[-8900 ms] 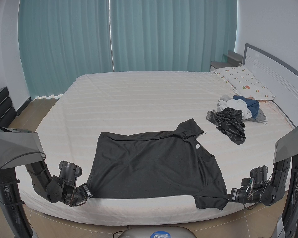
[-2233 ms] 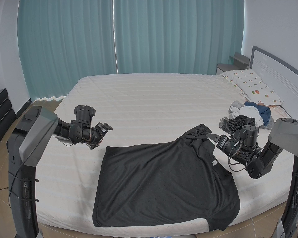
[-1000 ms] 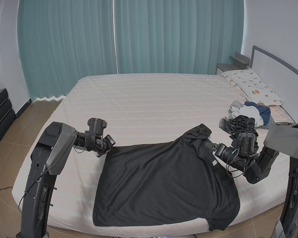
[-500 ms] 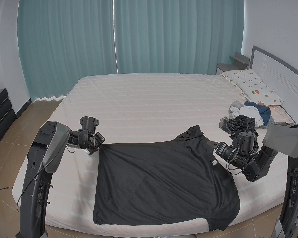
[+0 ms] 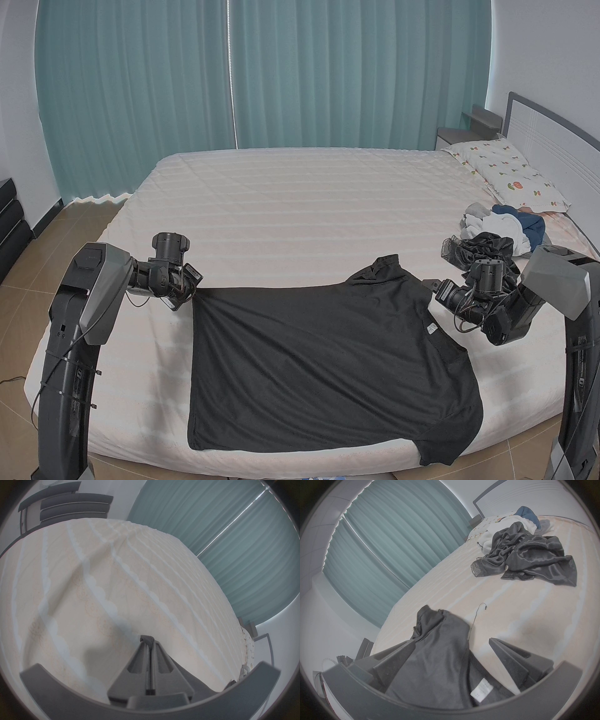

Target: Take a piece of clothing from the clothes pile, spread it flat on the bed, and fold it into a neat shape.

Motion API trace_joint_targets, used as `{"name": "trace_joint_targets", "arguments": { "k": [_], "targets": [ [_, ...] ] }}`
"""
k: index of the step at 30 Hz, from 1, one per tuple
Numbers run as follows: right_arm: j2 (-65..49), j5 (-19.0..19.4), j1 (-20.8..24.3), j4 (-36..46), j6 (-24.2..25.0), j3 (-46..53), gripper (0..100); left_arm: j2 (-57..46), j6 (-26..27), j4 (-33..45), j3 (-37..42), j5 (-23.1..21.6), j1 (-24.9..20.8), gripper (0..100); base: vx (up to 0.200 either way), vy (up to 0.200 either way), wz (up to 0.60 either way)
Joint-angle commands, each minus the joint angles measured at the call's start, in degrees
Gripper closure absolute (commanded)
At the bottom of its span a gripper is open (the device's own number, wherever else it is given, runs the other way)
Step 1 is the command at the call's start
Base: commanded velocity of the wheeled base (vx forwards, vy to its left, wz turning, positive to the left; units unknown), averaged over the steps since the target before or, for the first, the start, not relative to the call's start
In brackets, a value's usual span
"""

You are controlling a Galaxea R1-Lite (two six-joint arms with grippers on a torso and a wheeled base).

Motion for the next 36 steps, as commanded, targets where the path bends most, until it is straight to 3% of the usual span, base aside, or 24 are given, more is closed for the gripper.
{"name": "trace_joint_targets", "arguments": {
  "k": [1,14,22,26,32,33,36],
  "targets": [
    [4.76,-0.01,-0.22,6.0,-1.09,-8.88,0,-1.28,-0.7,1.11,0.39,-0.12,1.33,100,0.0,0.0,0.0],
    [14.51,-1.86,2.15,16.11,-1.97,-28.22,0,-1.46,-1.06,1.2,0.57,-0.21,1.69,100,0.0,0.0,0.0],
    [18.12,-3.0,4.08,16.11,-2.05,-32.96,0,-2.25,-3.52,1.28,0.66,0.14,1.77,100,0.0,0.0,0.0],
    [19.35,-5.2,4.0,16.11,-2.05,-36.39,0,-2.95,-4.66,1.28,0.75,0.76,1.95,100,0.0,0.0,0.0],
    [19.35,-5.37,3.38,15.93,-1.97,-36.74,0,-2.6,-4.57,1.11,0.66,1.11,1.95,100,0.0,0.0,0.0],
    [19.44,-5.29,3.29,15.67,-1.97,-36.92,100,-2.42,-4.57,0.93,0.57,1.11,1.95,100,0.0,0.0,0.0],
    [19.35,-5.37,3.21,15.32,-1.79,-36.92,100,-2.25,-4.4,0.49,-0.13,1.2,1.86,100,0.0,0.0,0.0]
  ]
}}
